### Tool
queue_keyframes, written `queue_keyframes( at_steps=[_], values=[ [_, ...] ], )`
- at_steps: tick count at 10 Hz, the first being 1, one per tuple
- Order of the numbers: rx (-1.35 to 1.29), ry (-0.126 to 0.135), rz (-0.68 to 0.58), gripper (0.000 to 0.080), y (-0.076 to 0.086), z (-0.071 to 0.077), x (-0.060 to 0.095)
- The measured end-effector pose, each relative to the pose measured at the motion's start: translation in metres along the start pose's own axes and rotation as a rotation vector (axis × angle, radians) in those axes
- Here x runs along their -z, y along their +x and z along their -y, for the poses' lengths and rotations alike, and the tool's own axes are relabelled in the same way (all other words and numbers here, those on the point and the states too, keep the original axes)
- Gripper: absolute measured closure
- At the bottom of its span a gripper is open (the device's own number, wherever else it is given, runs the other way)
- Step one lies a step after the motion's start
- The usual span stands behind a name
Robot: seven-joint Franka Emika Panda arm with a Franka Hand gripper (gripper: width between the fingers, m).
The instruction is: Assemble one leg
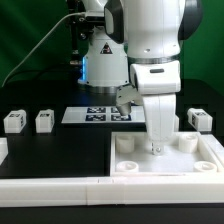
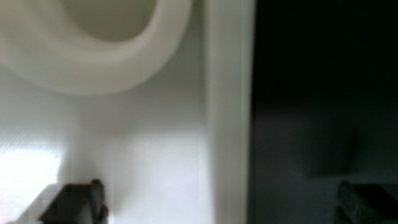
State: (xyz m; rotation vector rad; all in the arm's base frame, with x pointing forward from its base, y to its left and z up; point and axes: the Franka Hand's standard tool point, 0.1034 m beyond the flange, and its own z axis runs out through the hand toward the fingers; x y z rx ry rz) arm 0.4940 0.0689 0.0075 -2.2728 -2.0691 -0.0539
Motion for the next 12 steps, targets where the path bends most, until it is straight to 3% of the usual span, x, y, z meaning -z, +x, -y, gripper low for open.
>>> queue_keyframes(
  at_steps=[2,3,5,6,10,12],
  values=[
    [-0.062,-0.029,0.005,0.0150,0.005,-0.001,0.019],
    [-0.122,-0.057,-0.002,0.0150,0.012,0.005,0.028],
    [-0.224,-0.101,-0.020,0.0150,0.034,0.011,0.041],
    [-0.410,-0.107,-0.038,0.0150,0.049,0.013,0.045],
    [-0.933,-0.077,-0.075,0.0150,0.084,0.027,0.042],
    [-1.141,-0.053,-0.095,0.0150,0.087,0.028,0.041]
  ],
)
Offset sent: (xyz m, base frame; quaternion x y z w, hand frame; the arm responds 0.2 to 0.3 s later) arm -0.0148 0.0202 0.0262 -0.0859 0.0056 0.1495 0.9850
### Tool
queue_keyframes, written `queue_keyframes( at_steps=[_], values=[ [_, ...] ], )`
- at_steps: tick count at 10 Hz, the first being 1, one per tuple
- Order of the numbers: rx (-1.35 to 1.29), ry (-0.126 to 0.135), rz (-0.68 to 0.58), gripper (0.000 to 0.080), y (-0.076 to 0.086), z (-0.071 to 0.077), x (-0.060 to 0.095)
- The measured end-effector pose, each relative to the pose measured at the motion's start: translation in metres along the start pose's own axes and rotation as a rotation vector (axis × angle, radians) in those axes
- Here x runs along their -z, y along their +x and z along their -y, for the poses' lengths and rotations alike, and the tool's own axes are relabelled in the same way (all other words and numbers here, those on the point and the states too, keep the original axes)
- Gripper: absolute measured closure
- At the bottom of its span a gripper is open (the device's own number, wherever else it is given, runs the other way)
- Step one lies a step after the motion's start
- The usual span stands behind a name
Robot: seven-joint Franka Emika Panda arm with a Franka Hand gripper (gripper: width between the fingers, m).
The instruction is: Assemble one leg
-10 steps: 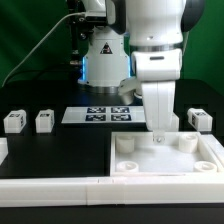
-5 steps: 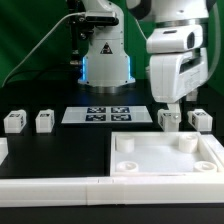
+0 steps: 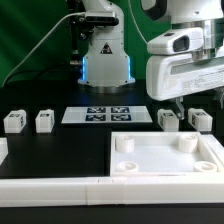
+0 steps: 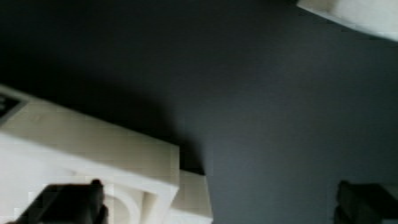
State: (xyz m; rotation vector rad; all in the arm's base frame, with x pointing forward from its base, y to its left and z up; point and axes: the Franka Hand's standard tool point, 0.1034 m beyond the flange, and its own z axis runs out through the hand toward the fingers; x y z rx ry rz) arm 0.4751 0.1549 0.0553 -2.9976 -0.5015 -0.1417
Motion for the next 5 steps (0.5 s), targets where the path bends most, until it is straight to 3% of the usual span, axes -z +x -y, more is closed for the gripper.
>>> queue_keyframes(
  at_steps=[2,5],
  values=[
    [-0.176,0.011,0.001,0.0150,0.000,0.003,0.000],
    [-0.264,0.010,0.103,0.0150,-0.013,0.037,-0.006]
  ],
)
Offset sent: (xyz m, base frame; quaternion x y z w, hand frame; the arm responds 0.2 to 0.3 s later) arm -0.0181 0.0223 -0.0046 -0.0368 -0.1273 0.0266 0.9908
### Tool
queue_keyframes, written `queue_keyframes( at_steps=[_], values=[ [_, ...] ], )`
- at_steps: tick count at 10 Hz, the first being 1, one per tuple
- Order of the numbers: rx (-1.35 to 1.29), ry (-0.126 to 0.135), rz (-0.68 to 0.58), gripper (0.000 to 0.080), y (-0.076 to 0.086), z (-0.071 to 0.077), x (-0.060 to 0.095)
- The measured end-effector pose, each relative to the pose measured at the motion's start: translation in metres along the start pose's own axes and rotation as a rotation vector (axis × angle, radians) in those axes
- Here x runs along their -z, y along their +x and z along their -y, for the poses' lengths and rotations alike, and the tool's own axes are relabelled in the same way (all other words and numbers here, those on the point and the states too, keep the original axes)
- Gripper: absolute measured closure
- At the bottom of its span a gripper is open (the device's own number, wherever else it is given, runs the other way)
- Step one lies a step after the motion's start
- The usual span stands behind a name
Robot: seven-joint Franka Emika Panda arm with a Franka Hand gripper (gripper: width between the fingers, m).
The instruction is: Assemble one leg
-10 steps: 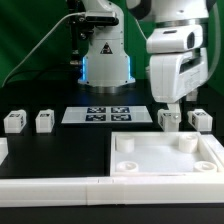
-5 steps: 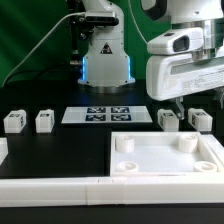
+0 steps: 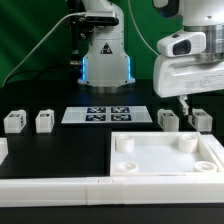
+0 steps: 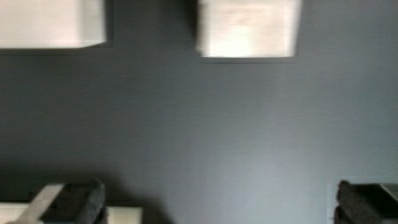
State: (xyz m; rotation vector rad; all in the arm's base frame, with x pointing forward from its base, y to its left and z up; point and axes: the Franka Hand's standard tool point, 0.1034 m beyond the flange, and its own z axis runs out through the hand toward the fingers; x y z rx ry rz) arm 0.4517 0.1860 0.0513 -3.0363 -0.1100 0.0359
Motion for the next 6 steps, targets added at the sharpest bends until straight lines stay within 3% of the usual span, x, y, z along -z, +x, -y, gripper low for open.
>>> queue_keyframes(
  at_steps=[1,2,3,4,6],
  values=[
    [0.017,-0.003,0.013,0.0150,-0.004,0.007,-0.001],
    [0.042,-0.024,0.123,0.0150,-0.014,0.005,-0.002],
    [0.035,-0.023,0.130,0.0150,-0.010,0.008,-0.002],
    [0.044,-0.041,0.238,0.0150,-0.021,0.004,-0.002],
    [0.040,-0.056,0.440,0.0150,-0.018,0.003,-0.002]
  ],
)
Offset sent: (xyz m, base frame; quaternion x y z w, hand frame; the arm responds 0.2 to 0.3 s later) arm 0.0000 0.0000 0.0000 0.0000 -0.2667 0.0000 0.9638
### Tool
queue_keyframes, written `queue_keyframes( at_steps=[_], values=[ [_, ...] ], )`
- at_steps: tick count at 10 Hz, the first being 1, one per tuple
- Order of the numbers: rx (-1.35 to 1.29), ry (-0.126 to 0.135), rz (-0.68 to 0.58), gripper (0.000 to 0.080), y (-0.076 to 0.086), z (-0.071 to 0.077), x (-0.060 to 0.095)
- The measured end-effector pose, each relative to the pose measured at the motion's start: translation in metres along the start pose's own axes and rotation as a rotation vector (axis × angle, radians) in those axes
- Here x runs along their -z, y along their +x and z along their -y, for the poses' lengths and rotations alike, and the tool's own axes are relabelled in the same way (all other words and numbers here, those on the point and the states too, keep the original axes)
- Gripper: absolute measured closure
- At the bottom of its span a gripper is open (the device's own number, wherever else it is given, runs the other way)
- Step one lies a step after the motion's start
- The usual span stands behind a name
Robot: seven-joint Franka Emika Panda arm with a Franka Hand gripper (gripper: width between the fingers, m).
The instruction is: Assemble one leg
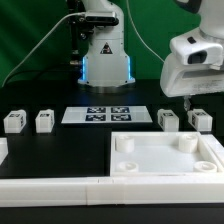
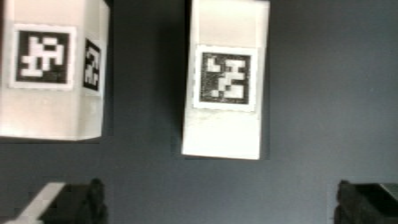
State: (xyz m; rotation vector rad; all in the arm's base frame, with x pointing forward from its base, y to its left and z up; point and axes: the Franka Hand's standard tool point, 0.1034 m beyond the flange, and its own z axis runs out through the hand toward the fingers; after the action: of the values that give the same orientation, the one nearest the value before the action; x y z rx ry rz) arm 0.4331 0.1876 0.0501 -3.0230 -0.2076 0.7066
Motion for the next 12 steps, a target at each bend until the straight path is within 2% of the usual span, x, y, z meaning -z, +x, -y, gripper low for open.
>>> queue_keyframes(
  at_steps=[1,2,3,4,5,6,12],
  values=[
    [-0.008,-0.009,0.109,0.0150,-0.004,0.000,-0.003],
    [-0.042,-0.033,0.236,0.0150,-0.010,0.003,-0.006],
    [-0.057,-0.045,0.318,0.0150,-0.009,0.008,-0.009],
    [-0.054,-0.058,0.438,0.0150,-0.015,0.009,-0.012],
    [-0.055,-0.054,0.513,0.0150,-0.013,0.009,-0.017],
    [-0.055,-0.049,0.516,0.0150,-0.008,0.009,-0.019],
    [-0.051,-0.048,0.495,0.0150,-0.005,0.010,-0.016]
  ],
)
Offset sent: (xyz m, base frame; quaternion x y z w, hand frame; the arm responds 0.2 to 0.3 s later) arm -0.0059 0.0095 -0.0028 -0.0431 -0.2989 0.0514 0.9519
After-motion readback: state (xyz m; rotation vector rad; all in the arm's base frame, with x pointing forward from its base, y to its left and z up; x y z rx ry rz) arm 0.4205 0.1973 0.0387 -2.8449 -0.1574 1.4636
